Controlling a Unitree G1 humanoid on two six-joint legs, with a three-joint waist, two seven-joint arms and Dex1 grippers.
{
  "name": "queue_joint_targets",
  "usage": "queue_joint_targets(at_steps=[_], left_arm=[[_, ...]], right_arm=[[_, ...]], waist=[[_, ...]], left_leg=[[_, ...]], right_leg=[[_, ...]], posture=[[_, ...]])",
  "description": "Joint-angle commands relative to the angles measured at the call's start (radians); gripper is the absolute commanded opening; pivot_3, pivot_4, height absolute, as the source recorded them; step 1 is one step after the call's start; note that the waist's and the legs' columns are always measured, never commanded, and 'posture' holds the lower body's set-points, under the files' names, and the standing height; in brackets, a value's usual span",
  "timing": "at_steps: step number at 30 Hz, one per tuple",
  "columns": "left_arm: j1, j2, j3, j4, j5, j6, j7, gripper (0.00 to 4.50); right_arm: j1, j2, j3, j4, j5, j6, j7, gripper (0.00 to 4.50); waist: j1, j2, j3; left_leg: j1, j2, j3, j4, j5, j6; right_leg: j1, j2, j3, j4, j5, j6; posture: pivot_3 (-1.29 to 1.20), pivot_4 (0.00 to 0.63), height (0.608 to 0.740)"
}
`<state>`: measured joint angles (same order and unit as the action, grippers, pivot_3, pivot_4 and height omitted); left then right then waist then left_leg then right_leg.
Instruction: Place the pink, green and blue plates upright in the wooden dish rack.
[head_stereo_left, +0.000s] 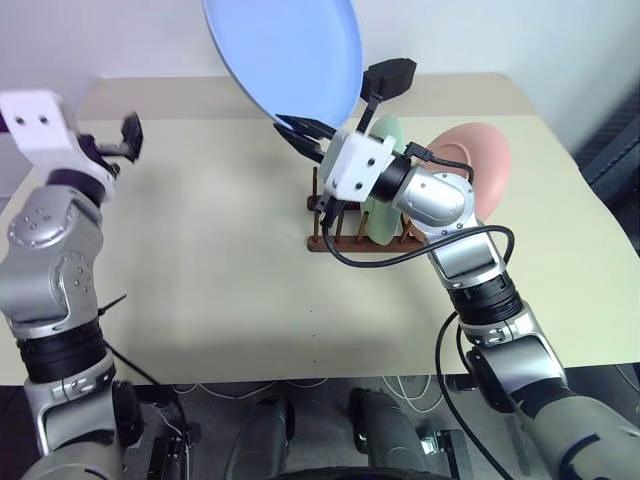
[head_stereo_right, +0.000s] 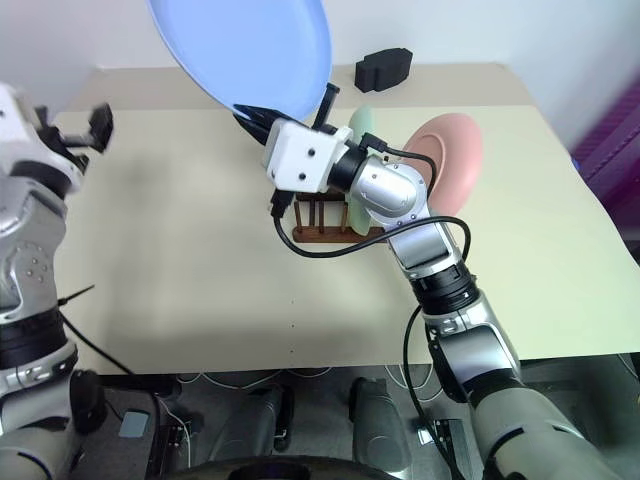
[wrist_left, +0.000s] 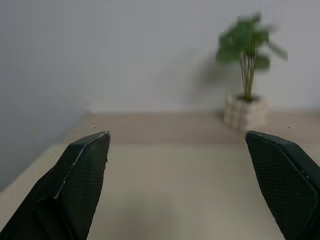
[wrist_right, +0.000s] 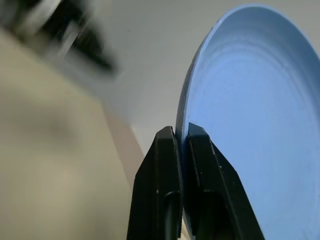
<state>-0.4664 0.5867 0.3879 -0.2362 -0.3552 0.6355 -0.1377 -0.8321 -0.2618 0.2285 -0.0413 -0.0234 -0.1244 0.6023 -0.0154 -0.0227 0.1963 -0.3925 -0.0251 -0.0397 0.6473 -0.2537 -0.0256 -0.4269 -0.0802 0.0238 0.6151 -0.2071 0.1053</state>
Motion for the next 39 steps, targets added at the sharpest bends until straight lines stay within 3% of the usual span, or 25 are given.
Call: queue_joint_targets(at_steps=[1, 8, 15, 39], left_arm=[[0.051, 0.022, -0.03, -0.034, 0.009, -0.059, -0.086, 4.44], [0.185, -0.022, -0.102, -0.095, -0.008, -0.159, -0.223, 4.44], [0.32, -0.018, -0.182, -0.159, -0.028, -0.278, -0.41, 4.44], [0.387, -0.042, -0.209, -0.152, -0.005, -0.385, -0.462, 4.44]], right_arm=[[0.0, 0.046, -0.09, -0.129, 0.244, 0.176, 0.028, 0.0], [0.086, 0.093, -0.226, -0.298, 0.648, 0.576, -0.062, 0.0], [0.176, 0.133, -0.314, -0.374, 0.862, 0.771, -0.238, 0.0], [0.259, 0.175, -0.315, -0.386, 1.013, 0.841, -0.431, 0.0]], waist=[[0.002, 0.0, 0.0], [0.001, 0.0, 0.0], [-0.003, 0.001, 0.0], [-0.003, 0.001, 0.0]], left_leg=[[0.0, 0.0, 0.0, 0.0, 0.0, 0.0], [0.0, 0.001, -0.006, -0.001, 0.0, 0.0], [0.0, 0.001, -0.005, -0.002, 0.0, 0.0], [-0.001, 0.002, -0.005, -0.001, 0.0, 0.001]], right_leg=[[0.0, 0.0, 0.0, 0.0, 0.0, 0.0], [0.0, -0.001, -0.001, 0.0, 0.0, -0.001], [-0.001, 0.0, -0.001, 0.0, -0.001, -0.005], [-0.001, 0.001, -0.001, -0.001, -0.001, -0.005]], posture=[[0.0, 0.15, 0.73], [0.0, 0.15, 0.73], [0.0, 0.15, 0.73], [0.0, 0.15, 0.73]])
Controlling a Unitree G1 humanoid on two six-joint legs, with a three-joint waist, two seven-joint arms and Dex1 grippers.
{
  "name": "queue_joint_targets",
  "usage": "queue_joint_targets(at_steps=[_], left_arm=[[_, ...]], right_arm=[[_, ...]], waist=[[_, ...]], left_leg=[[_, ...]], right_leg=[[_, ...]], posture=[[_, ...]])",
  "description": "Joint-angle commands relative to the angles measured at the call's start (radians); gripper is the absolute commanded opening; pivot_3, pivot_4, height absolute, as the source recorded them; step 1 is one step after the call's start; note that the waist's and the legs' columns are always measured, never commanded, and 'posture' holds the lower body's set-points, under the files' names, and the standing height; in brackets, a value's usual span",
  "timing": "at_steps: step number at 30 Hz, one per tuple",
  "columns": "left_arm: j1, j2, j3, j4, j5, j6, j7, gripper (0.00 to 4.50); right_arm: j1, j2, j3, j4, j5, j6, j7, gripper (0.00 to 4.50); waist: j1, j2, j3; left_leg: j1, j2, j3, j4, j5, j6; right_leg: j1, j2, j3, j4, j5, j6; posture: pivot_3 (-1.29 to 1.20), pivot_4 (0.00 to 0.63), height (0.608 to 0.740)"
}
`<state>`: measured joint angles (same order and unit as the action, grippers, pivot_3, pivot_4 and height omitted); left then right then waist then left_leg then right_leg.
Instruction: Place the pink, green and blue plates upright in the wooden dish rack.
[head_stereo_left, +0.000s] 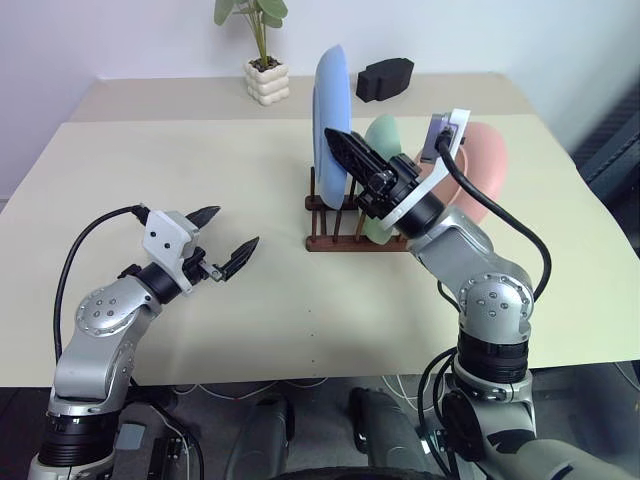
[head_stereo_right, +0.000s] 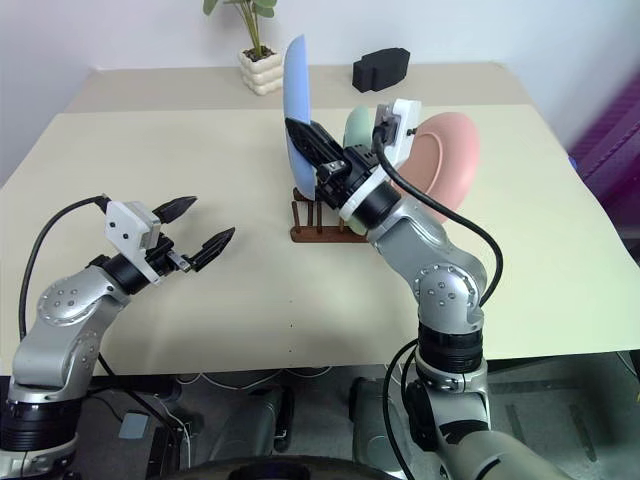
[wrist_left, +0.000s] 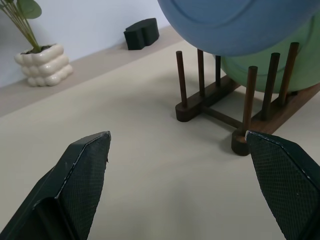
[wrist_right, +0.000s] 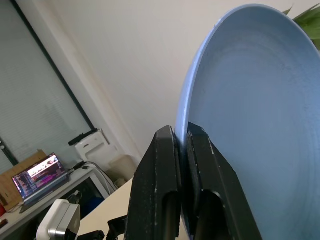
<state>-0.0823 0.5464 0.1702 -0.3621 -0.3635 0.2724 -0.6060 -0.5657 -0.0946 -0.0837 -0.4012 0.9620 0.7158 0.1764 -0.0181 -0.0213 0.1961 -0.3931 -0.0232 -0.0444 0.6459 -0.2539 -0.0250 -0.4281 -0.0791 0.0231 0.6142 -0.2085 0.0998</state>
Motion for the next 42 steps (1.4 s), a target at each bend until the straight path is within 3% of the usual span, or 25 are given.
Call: queue_joint_targets(at_steps=[1, 29, 32, 38, 42], left_arm=[[0.002, -0.003, 0.009, -0.026, 0.005, -0.022, 0.007, 4.44], [0.0, -0.013, 0.004, -0.028, 0.017, -0.028, 0.021, 4.44], [0.002, -0.016, 0.003, -0.029, 0.018, -0.03, 0.02, 4.5], [0.002, -0.019, 0.003, -0.028, 0.02, -0.03, 0.019, 4.5], [0.003, -0.02, 0.003, -0.028, 0.02, -0.03, 0.018, 4.5]], right_arm=[[-0.007, 0.008, -0.002, -0.025, 0.031, 0.002, -0.007, 0.0], [0.004, 0.01, -0.039, 0.052, 0.153, 0.109, -0.137, 0.0], [0.004, 0.01, -0.039, 0.052, 0.155, 0.111, -0.138, 0.89], [-0.002, -0.002, -0.034, 0.047, 0.137, 0.1, -0.126, 3.9], [-0.011, -0.02, -0.026, 0.039, 0.103, 0.083, -0.102, 3.9]], waist=[[0.0, 0.0, 0.0], [0.0, 0.0, 0.0], [0.0, 0.0, 0.0], [0.0, 0.0, 0.0], [0.0, 0.0, 0.0]], left_leg=[[0.0, 0.0, 0.0, 0.0, 0.0, 0.0], [0.0, 0.0, 0.0, 0.0, 0.0, 0.0], [0.0, 0.0, 0.0, 0.0, 0.0, 0.0], [0.0, 0.0, 0.0, 0.0, 0.0, 0.0], [0.0, 0.0, 0.0, 0.0, 0.0, 0.0]], right_leg=[[0.0, 0.0, 0.0, 0.0, 0.0, 0.0], [0.0, 0.0, 0.0, 0.0, 0.0, 0.0], [0.0, 0.0, 0.0, -0.001, 0.0, 0.0], [0.0, 0.0, 0.0, -0.001, 0.0, 0.0], [0.0, 0.0, 0.0, -0.001, 0.0, 0.0]], posture=[[0.0, 0.15, 0.73], [0.0, 0.15, 0.73], [0.0, 0.15, 0.73], [0.0, 0.15, 0.73], [0.0, 0.15, 0.73]])
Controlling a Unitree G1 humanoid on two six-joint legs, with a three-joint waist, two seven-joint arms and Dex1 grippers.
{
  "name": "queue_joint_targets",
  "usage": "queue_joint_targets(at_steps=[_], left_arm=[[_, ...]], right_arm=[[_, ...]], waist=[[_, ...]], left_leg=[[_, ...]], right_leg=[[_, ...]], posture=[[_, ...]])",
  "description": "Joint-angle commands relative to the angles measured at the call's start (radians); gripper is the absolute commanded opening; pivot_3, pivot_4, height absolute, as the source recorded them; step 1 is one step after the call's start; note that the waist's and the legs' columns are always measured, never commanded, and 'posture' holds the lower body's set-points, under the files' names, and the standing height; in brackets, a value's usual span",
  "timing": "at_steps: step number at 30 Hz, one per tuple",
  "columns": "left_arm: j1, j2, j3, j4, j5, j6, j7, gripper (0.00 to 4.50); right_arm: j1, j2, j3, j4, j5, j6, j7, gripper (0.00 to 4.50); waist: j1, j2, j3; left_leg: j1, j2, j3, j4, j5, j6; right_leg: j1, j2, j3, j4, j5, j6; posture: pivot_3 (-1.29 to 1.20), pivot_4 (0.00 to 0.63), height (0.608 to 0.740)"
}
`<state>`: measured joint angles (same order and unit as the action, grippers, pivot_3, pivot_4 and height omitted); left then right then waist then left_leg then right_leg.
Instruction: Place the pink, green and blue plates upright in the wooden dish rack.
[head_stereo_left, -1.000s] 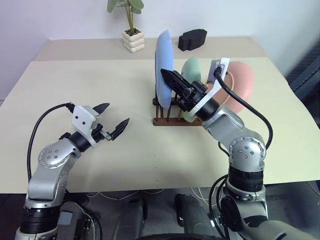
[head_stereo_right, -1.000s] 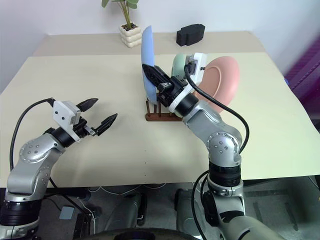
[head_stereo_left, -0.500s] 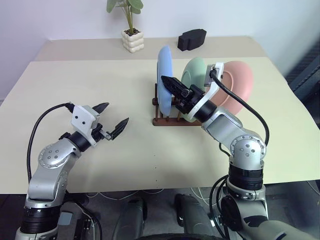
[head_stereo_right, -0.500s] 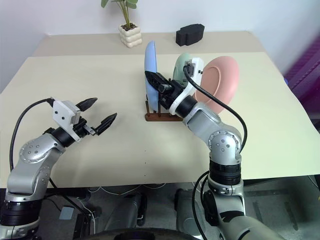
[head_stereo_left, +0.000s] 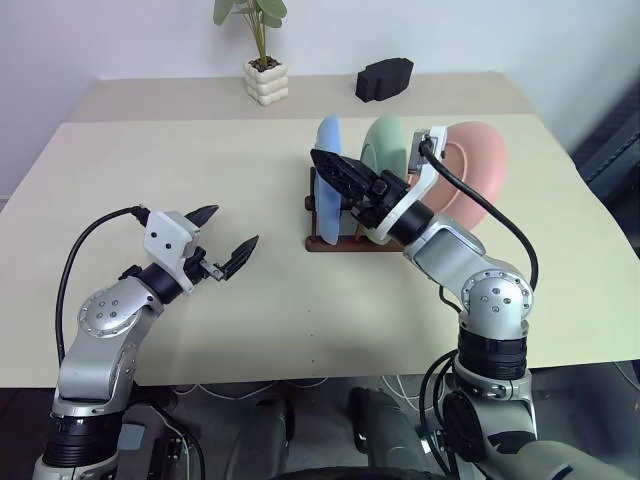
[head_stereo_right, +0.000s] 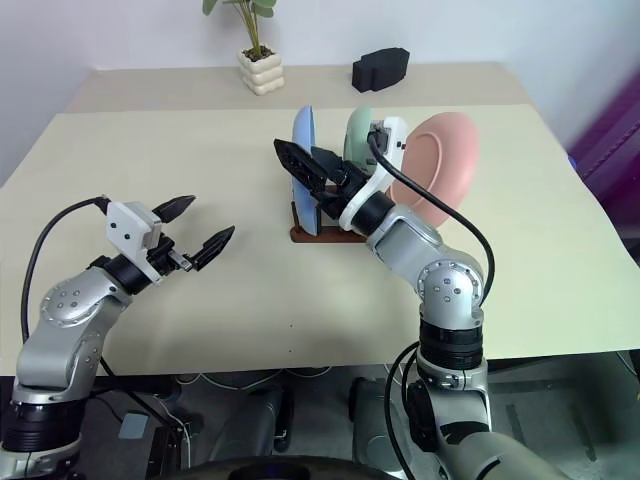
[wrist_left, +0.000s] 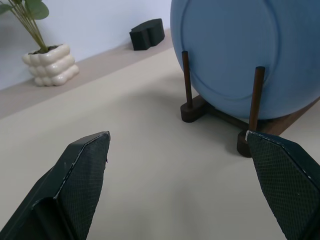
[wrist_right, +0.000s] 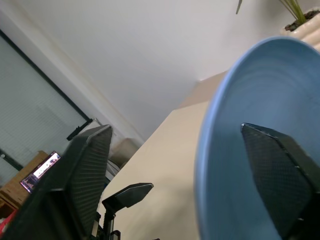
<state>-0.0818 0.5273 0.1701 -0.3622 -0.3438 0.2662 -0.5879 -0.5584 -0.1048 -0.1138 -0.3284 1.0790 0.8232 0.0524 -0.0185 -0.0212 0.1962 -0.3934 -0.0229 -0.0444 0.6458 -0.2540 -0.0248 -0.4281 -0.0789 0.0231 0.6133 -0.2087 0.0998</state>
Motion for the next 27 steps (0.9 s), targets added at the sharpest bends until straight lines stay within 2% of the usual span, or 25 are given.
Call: queue_joint_targets(at_steps=[1, 9, 15, 20, 23, 24, 26, 27], left_arm=[[0.004, -0.001, 0.004, -0.029, 0.0, -0.024, 0.0, 4.5], [0.008, -0.003, 0.002, -0.032, 0.0, -0.024, -0.002, 4.5], [0.006, -0.012, -0.006, -0.028, 0.008, -0.027, 0.002, 4.5], [0.012, -0.019, -0.007, -0.026, 0.008, -0.029, 0.0, 4.5], [0.005, -0.02, -0.012, -0.014, 0.006, -0.032, -0.008, 4.5], [0.0, -0.02, -0.015, -0.009, 0.002, -0.033, -0.015, 4.5], [-0.014, -0.02, -0.022, -0.006, -0.016, -0.028, -0.033, 4.5], [-0.021, -0.02, -0.026, -0.008, -0.03, -0.02, -0.045, 4.5]], right_arm=[[-0.024, -0.015, 0.006, -0.039, -0.025, -0.032, 0.032, 3.9], [-0.094, -0.087, 0.035, -0.096, -0.11, -0.097, 0.155, 3.9], [-0.128, -0.226, 0.084, -0.13, -0.278, -0.186, 0.297, 3.9], [-0.171, -0.382, -0.074, -0.054, -0.26, -0.228, 0.411, 3.9], [-0.171, -0.494, -0.154, 0.022, -0.307, -0.256, 0.462, 3.09], [-0.164, -0.535, -0.175, 0.052, -0.334, -0.269, 0.473, 2.68], [-0.147, -0.6, -0.207, 0.109, -0.384, -0.293, 0.486, 1.54], [-0.139, -0.627, -0.22, 0.134, -0.407, -0.303, 0.49, 1.18]], waist=[[0.0, 0.0, 0.0], [0.0, 0.0, 0.0], [0.003, 0.0, 0.0], [0.006, 0.0, 0.0], [0.007, 0.0, 0.0], [0.007, 0.0, 0.0], [0.007, 0.0, 0.0], [0.007, 0.0, 0.0]], left_leg=[[0.0, 0.0, 0.0, 0.0, 0.0, 0.0], [0.0, 0.0, 0.0, 0.0, 0.0, 0.0], [0.0, 0.0, 0.0, 0.0, 0.0, 0.0], [-0.002, 0.0, 0.0, 0.001, 0.0, 0.0], [-0.002, 0.0, 0.002, 0.001, 0.0, 0.0], [-0.002, 0.0, 0.004, 0.001, 0.0, 0.0], [-0.002, 0.0, 0.005, 0.001, 0.0, 0.0], [-0.002, 0.0, 0.005, 0.001, 0.0, 0.001]], right_leg=[[0.0, 0.0, 0.0, 0.0, 0.0, 0.0], [0.0, 0.0, 0.0, -0.001, 0.0, 0.0], [0.0, 0.0, 0.0, -0.001, 0.0, 0.0], [0.0, 0.0, -0.001, -0.002, 0.0, 0.0], [0.0, 0.0, -0.001, -0.003, 0.0, 0.0], [0.0, 0.0, -0.001, -0.003, 0.0, 0.0], [0.0, 0.0, 0.0, -0.003, 0.0, 0.0], [0.0, 0.0, 0.0, -0.003, 0.0, 0.0]], posture=[[0.0, 0.15, 0.73], [0.0, 0.15, 0.73], [0.0, 0.15, 0.73], [0.0, 0.15, 0.73], [0.0, 0.15, 0.73], [0.0, 0.15, 0.73], [0.0, 0.15, 0.73], [0.0, 0.15, 0.73]])
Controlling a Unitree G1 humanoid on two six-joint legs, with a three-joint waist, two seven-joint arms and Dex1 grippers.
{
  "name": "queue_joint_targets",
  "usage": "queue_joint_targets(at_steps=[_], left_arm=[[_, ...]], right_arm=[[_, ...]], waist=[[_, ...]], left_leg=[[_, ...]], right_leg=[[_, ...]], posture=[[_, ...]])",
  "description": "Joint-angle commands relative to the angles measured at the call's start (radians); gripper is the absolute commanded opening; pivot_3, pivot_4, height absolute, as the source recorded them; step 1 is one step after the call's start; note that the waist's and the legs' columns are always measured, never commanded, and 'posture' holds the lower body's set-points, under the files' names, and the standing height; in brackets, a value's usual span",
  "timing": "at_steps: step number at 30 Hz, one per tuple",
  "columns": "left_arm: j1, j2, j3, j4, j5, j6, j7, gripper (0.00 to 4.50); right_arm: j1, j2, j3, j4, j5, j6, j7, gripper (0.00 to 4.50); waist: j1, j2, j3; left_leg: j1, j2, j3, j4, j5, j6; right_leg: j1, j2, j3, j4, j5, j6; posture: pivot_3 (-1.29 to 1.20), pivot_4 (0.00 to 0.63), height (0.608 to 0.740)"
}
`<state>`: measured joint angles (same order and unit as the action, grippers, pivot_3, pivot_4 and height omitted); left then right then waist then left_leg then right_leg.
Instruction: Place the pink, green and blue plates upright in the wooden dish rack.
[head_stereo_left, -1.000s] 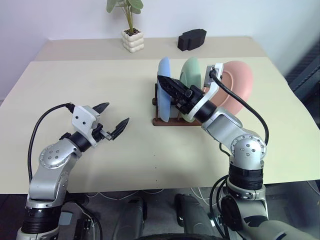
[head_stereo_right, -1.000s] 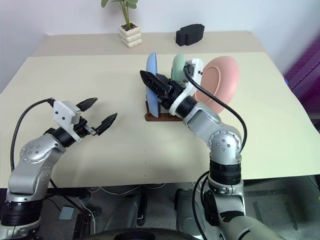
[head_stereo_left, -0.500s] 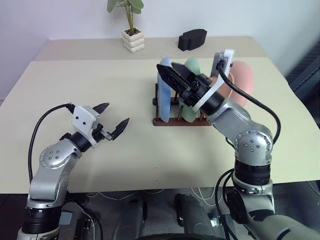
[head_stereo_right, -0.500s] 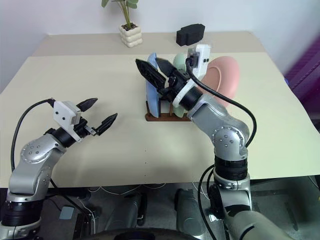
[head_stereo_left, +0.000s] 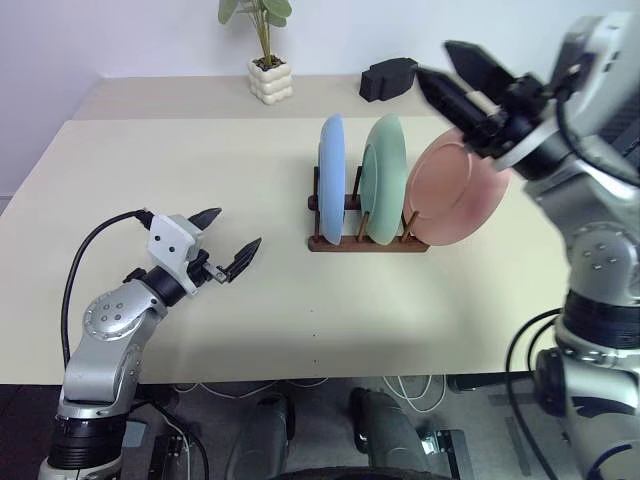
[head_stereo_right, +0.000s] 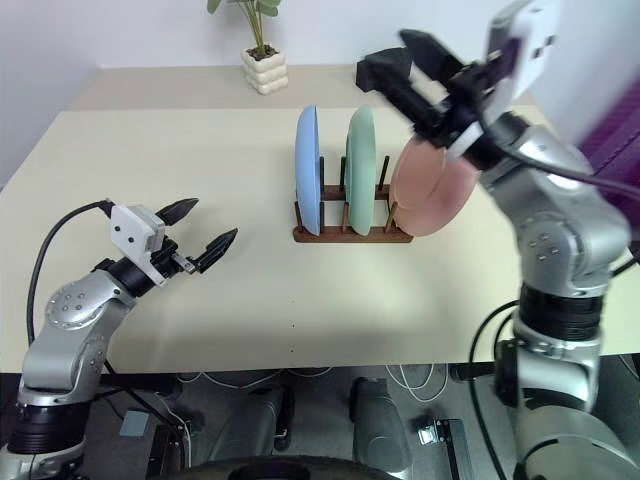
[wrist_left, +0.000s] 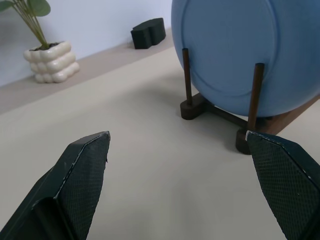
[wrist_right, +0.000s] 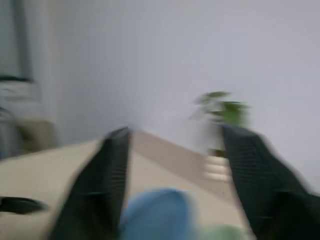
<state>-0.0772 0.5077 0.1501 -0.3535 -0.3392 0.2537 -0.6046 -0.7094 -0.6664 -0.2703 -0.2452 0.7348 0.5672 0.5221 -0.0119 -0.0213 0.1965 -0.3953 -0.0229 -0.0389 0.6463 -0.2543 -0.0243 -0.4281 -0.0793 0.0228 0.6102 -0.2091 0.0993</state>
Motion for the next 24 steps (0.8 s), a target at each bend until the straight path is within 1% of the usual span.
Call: queue_joint_targets(at_steps=[1, 2, 3, 7, 10, 15, 24], left_arm=[[-0.031, 0.006, -0.014, -0.018, -0.048, 0.003, -0.049, 4.5], [-0.035, 0.013, -0.022, -0.021, -0.061, 0.011, -0.069, 4.5], [-0.035, 0.021, -0.031, -0.026, -0.077, 0.019, -0.097, 4.5], [-0.03, 0.05, -0.06, -0.046, -0.14, 0.062, -0.183, 4.5], [-0.031, 0.064, -0.078, -0.049, -0.168, 0.089, -0.224, 4.5], [-0.05, 0.058, -0.09, -0.034, -0.159, 0.085, -0.224, 4.5], [-0.03, 0.063, -0.081, -0.046, -0.145, 0.079, -0.207, 4.5]], right_arm=[[0.024, -0.092, -0.074, 0.074, -0.086, -0.055, 0.024, 0.57], [0.037, -0.115, -0.08, 0.092, -0.11, -0.062, 0.027, 0.1], [0.054, -0.139, -0.081, 0.113, -0.143, -0.069, 0.025, 0.04], [0.132, -0.224, -0.043, 0.153, -0.302, -0.115, 0.013, 0.04], [0.167, -0.242, -0.037, 0.139, -0.346, -0.097, 0.006, 0.04], [0.214, -0.252, 0.005, 0.118, -0.424, -0.072, 0.006, 0.04], [0.21, -0.209, 0.061, 0.041, -0.406, -0.054, 0.069, 0.04]], waist=[[0.0, 0.0, 0.0], [0.0, 0.0, 0.0], [0.0, 0.0, 0.0], [-0.002, 0.0, 0.0], [-0.005, 0.0, 0.0], [-0.002, 0.0, 0.0], [-0.002, 0.0, 0.0]], left_leg=[[0.0, 0.0, 0.0, 0.0, 0.0, 0.0], [0.0, 0.0, 0.001, 0.0, 0.0, 0.0], [0.0, 0.0, 0.001, 0.0, 0.0, 0.0], [0.0, 0.0, 0.003, 0.0, 0.0, 0.001], [0.0, 0.0, 0.003, 0.0, 0.0, 0.001], [0.0, 0.0, 0.003, 0.001, 0.0, 0.001], [0.0, 0.001, 0.003, 0.001, -0.001, 0.001]], right_leg=[[0.0, 0.0, 0.0, 0.0, 0.0, 0.0], [0.0, 0.0, 0.0, 0.0, 0.0, 0.0], [0.0, 0.0, 0.0, 0.0, 0.0, 0.0], [0.0, 0.0, 0.001, 0.0, 0.0, 0.0], [-0.001, 0.0, 0.002, 0.0, 0.0, 0.0], [-0.001, 0.0, 0.002, 0.0, 0.0, 0.0], [-0.001, 0.0, 0.002, 0.0, 0.0, 0.0]], posture=[[0.0, 0.15, 0.73], [0.0, 0.15, 0.73], [0.0, 0.15, 0.73], [0.0, 0.15, 0.73], [0.0, 0.15, 0.73], [0.0, 0.15, 0.73], [0.0, 0.15, 0.73]])
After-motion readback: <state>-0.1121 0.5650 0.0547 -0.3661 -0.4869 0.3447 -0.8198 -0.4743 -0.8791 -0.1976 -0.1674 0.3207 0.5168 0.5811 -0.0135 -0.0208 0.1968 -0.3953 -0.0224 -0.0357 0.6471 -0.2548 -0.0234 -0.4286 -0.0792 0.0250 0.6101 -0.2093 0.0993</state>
